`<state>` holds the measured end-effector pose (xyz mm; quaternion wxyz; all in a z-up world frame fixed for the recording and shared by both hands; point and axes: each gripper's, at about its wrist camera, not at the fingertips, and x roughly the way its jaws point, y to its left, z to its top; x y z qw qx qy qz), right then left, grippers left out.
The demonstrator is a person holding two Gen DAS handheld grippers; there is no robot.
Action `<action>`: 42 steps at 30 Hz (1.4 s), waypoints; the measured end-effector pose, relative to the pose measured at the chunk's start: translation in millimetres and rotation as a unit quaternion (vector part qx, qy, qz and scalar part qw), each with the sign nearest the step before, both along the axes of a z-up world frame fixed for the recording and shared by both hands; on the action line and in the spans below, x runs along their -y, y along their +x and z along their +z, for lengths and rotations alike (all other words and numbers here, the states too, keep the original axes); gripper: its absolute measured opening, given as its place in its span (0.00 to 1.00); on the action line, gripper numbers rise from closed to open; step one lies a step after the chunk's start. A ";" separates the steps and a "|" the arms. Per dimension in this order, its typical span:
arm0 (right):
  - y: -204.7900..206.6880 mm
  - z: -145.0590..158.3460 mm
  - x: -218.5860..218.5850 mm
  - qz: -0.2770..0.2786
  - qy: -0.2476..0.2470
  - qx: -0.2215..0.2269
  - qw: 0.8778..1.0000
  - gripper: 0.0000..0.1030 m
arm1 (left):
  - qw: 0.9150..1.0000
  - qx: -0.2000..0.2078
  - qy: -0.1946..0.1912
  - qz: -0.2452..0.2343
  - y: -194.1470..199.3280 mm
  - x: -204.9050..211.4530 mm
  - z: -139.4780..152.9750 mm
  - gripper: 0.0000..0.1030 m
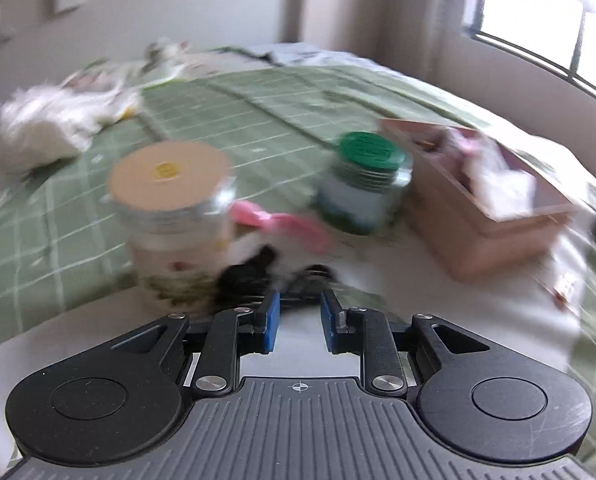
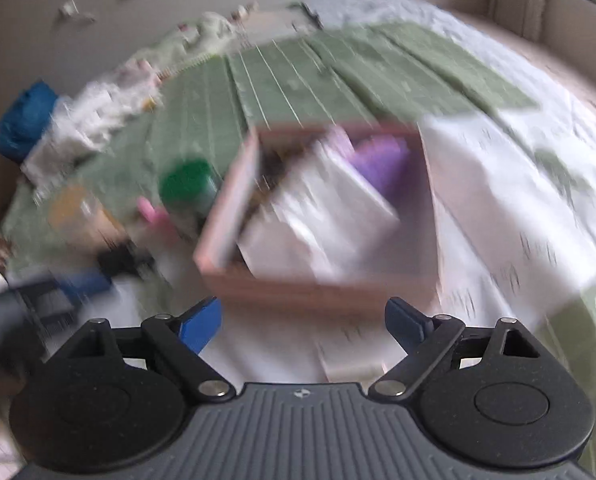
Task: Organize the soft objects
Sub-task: 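Move right gripper toward the metal hair clip while left grasps the black hair tie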
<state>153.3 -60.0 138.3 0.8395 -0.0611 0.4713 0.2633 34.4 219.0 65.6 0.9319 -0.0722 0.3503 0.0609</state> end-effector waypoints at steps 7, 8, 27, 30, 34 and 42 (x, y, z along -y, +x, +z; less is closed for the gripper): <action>-8.4 -57.0 27.7 -0.004 -0.069 -0.023 0.997 0.87 | 0.998 -0.005 0.003 0.055 8.9 -20.2 -3.6 0.24; -7.5 -62.1 29.4 -0.009 -0.070 -0.029 0.997 0.87 | 0.998 -0.008 0.001 0.063 9.2 -24.2 -5.7 0.23; -33.0 -80.2 10.5 0.034 -0.121 -0.001 0.992 0.87 | 0.985 -0.024 0.166 -0.039 27.2 25.1 8.9 0.32; -31.2 -79.3 11.4 0.032 -0.122 0.000 0.992 0.87 | 0.979 -0.045 0.194 -0.032 41.7 26.4 -0.1 0.32; -31.6 -79.3 11.9 0.032 -0.126 0.002 0.992 0.87 | 0.991 -0.057 0.114 -0.030 43.3 17.1 -3.0 0.39; -30.1 -83.6 12.6 0.031 -0.115 -0.004 0.993 0.87 | 0.990 -0.023 0.104 -0.093 14.1 17.3 15.2 0.36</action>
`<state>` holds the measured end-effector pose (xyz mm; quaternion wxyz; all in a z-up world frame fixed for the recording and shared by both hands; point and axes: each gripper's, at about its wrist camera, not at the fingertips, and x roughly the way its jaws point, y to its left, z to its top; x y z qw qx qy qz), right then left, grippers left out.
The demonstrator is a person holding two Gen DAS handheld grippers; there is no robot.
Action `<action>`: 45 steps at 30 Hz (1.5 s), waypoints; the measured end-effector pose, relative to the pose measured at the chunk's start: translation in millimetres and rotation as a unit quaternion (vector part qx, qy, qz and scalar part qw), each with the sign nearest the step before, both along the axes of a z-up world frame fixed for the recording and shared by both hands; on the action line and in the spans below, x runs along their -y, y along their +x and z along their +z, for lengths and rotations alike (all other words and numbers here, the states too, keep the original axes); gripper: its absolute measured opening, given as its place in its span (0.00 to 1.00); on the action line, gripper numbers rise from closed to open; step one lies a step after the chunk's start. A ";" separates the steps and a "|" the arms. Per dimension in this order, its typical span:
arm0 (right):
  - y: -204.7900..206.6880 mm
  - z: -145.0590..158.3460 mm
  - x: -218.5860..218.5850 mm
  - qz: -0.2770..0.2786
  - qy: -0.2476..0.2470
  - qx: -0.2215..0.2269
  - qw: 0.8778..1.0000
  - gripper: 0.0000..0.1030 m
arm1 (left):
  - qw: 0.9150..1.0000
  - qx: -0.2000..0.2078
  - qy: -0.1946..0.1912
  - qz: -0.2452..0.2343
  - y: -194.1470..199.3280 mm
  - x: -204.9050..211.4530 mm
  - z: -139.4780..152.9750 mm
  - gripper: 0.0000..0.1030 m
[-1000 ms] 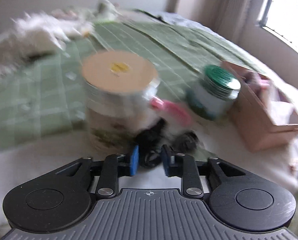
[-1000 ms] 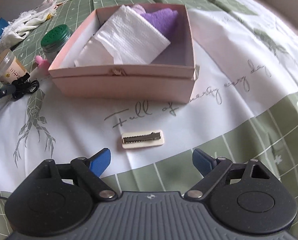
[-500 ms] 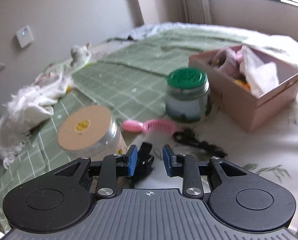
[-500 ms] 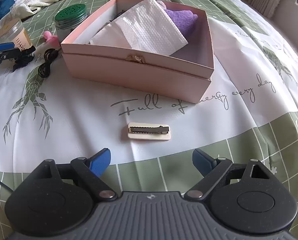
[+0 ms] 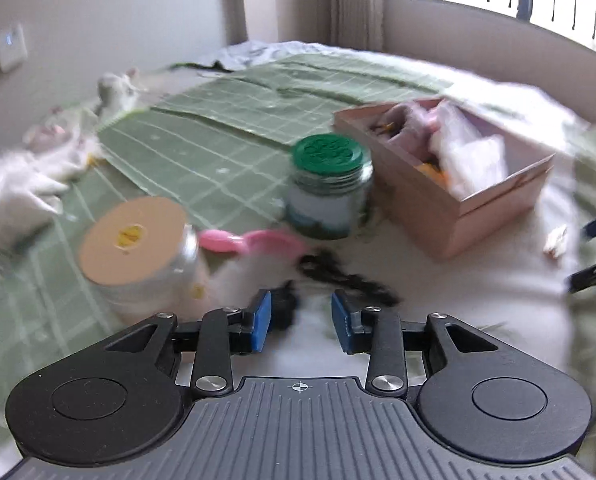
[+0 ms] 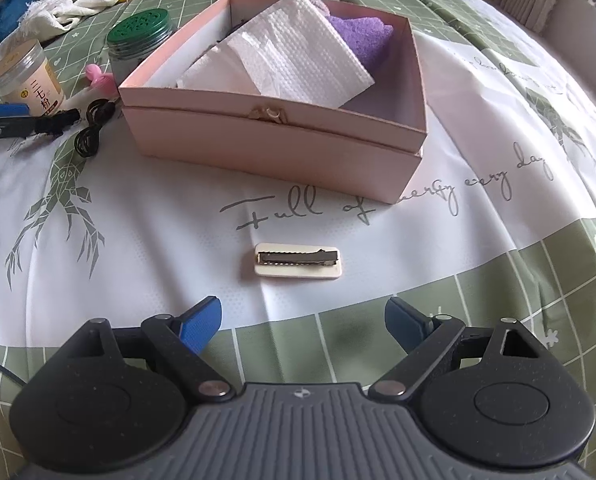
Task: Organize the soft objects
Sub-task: 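Move right gripper toward the metal hair clip while left grasps the black hair tie, then grasp the metal hair clip on its card with the right gripper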
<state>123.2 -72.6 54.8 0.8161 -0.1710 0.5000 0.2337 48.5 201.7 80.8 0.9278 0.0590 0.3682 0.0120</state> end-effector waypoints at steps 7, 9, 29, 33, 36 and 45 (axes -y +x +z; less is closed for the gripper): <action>-6.7 -3.2 -4.7 0.019 -0.013 -0.001 1.000 0.87 | 0.997 -0.056 0.035 0.049 45.9 -6.1 -31.4 0.38; -5.9 -4.9 -4.7 0.017 -0.012 -0.007 1.000 0.87 | 0.996 -0.052 0.025 0.065 50.7 -11.1 -34.2 0.38; 0.7 -20.6 11.2 -0.041 0.027 -0.039 0.998 1.00 | 0.984 -0.079 -0.155 -0.037 -30.2 51.8 -16.4 0.36; 8.3 -10.4 11.7 -0.019 0.028 -0.058 0.998 0.99 | 0.982 -0.087 -0.140 -0.091 -39.4 82.0 -31.2 0.36; 14.1 4.3 19.8 -0.049 0.053 -0.035 0.997 0.99 | 0.981 -0.088 -0.138 -0.100 -40.4 87.0 -36.8 0.36; 32.0 -0.8 7.6 -0.042 0.053 -0.027 0.997 0.85 | 0.981 -0.086 -0.139 -0.106 -41.2 84.6 -35.5 0.36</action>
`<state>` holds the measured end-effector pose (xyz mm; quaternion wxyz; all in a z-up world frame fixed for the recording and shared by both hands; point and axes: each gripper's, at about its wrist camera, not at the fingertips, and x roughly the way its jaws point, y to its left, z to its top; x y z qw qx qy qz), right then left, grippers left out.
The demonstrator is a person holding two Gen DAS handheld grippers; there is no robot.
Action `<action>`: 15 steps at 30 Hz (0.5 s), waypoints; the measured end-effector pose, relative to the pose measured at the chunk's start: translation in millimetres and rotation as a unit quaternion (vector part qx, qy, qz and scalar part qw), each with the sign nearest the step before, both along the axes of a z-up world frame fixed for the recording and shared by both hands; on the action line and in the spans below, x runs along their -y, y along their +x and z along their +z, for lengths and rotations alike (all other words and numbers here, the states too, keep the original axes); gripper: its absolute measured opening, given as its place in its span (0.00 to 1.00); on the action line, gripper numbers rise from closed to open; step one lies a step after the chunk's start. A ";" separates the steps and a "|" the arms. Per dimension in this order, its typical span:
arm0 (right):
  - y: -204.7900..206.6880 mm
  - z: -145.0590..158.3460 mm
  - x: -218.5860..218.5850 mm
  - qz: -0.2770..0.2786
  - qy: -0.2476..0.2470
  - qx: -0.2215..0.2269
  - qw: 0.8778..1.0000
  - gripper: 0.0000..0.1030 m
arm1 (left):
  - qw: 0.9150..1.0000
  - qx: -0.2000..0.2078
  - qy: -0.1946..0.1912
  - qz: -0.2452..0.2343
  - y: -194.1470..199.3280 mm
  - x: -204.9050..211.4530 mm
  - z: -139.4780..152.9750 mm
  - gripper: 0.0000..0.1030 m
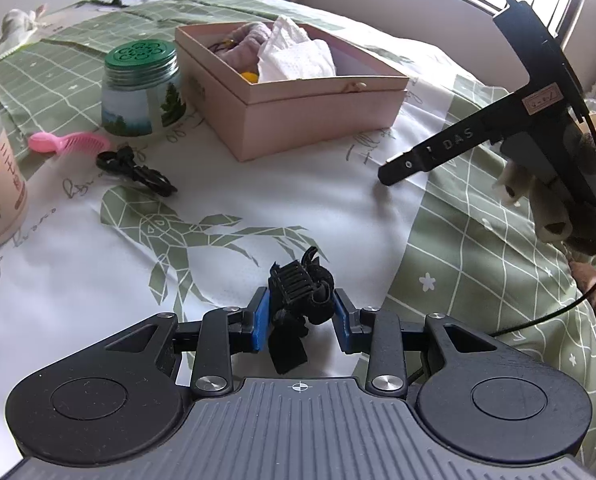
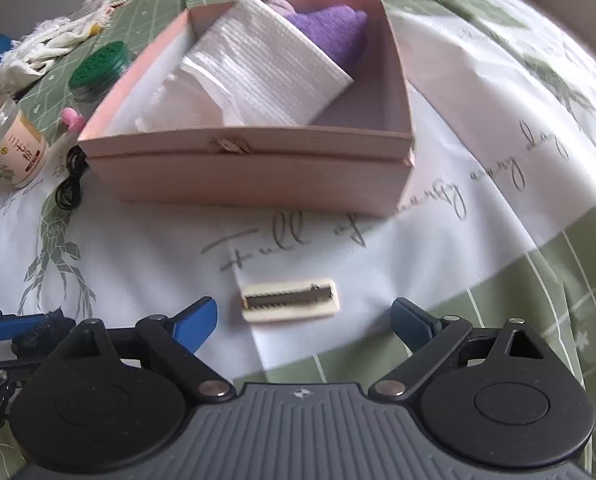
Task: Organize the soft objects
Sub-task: 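Grasp the metal hair clip on its card with the right gripper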
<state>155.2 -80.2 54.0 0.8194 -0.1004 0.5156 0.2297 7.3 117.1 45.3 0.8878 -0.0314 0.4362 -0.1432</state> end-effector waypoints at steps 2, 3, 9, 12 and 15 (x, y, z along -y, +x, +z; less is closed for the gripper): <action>-3.9 3.0 -8.8 0.022 -0.004 0.013 1.000 0.56 | 1.000 0.000 0.004 -0.002 0.5 1.1 0.0 0.36; -6.2 5.6 -10.1 0.032 -0.003 0.016 0.999 0.50 | 1.000 0.000 0.007 -0.003 0.3 2.1 0.5 0.36; -28.0 29.7 -2.8 0.066 0.015 0.036 0.997 0.48 | 1.000 -0.005 0.019 -0.006 -0.9 10.5 3.6 0.36; -34.1 45.2 1.9 0.081 0.012 0.042 0.996 0.48 | 1.000 -0.004 0.021 -0.015 -3.2 18.2 8.1 0.36; -36.1 63.2 7.6 0.095 0.011 0.057 0.994 0.48 | 0.999 0.004 0.021 -0.028 -4.0 29.8 16.2 0.36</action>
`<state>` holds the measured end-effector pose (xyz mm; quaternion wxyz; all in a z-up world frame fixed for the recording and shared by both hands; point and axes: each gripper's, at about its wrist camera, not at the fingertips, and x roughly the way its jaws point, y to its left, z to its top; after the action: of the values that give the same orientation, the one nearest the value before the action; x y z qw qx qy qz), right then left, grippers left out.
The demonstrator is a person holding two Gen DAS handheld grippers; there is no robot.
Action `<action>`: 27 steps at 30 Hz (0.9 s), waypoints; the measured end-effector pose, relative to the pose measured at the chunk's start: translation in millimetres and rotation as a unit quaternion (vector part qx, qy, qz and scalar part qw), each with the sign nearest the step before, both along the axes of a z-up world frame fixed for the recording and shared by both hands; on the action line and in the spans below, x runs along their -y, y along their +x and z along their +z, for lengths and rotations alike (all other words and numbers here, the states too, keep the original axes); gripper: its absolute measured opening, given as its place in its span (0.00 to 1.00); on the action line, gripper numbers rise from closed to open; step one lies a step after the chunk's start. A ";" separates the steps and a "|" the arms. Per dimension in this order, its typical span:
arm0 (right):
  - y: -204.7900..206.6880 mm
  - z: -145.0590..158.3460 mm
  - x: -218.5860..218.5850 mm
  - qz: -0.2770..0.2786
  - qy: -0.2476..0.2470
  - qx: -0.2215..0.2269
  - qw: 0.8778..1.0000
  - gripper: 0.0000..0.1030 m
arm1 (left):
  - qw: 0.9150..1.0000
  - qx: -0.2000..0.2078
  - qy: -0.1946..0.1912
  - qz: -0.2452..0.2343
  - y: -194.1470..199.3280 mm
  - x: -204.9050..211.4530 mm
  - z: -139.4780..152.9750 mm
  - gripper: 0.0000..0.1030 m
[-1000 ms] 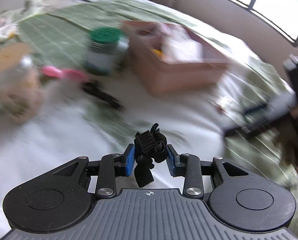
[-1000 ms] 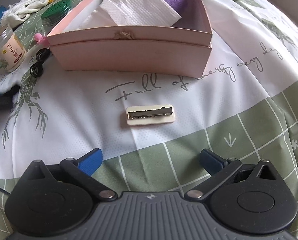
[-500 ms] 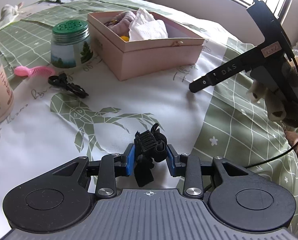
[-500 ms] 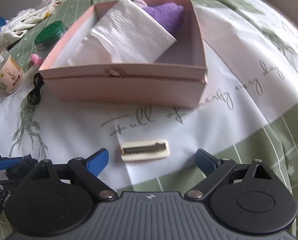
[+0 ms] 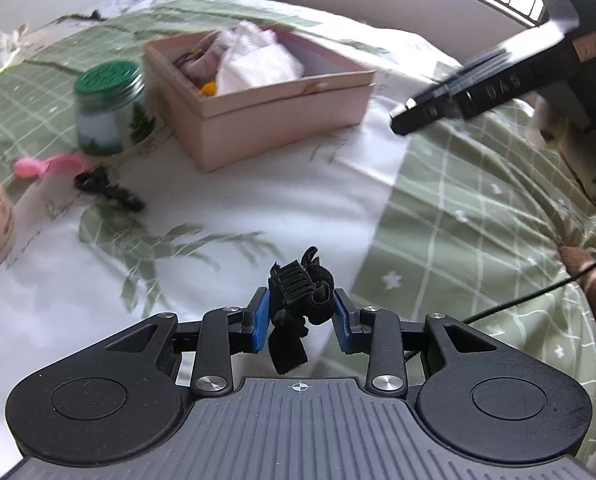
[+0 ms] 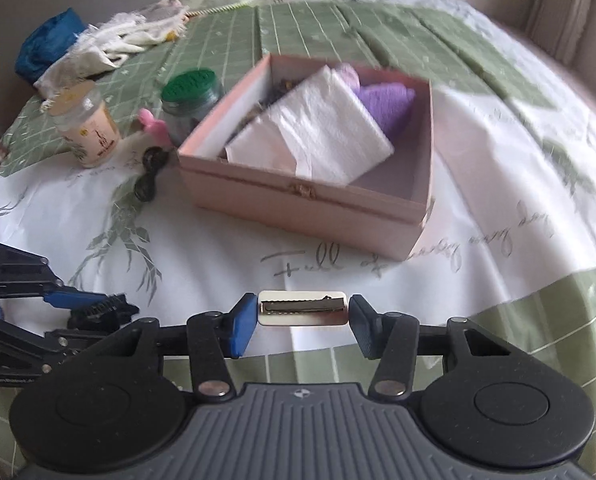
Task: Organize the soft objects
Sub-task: 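Grasp the metal hair clip on its card with the right gripper, then drop the hair tie into the pink box with left gripper while right drops clip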
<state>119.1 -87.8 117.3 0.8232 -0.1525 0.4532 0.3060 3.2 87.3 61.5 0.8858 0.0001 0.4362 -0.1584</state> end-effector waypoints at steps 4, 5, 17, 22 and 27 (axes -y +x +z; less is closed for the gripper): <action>-2.4 31.7 10.7 0.005 0.017 0.035 0.999 0.48 | 0.999 0.025 -0.026 -0.008 8.3 8.1 26.0 0.36; -3.3 43.4 13.1 0.004 0.028 0.046 0.999 0.48 | 0.999 0.041 -0.032 -0.010 15.0 7.9 39.1 0.36; 69.4 137.0 -21.2 -0.057 0.104 0.116 0.986 0.77 | 0.985 0.066 -0.148 0.059 188.4 -31.8 119.6 0.37; 79.8 111.1 -12.1 -0.099 0.081 0.083 0.988 0.77 | 0.986 0.096 -0.120 0.069 178.0 -28.0 87.1 0.37; 77.6 67.3 -7.0 -0.109 0.028 0.040 0.993 0.77 | 0.983 0.094 -0.144 0.064 168.4 -39.5 72.1 0.37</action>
<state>196.7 -80.9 184.6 0.8732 -0.0912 0.4246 0.2211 171.6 126.7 133.6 0.9218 -0.1405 0.3231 -0.1615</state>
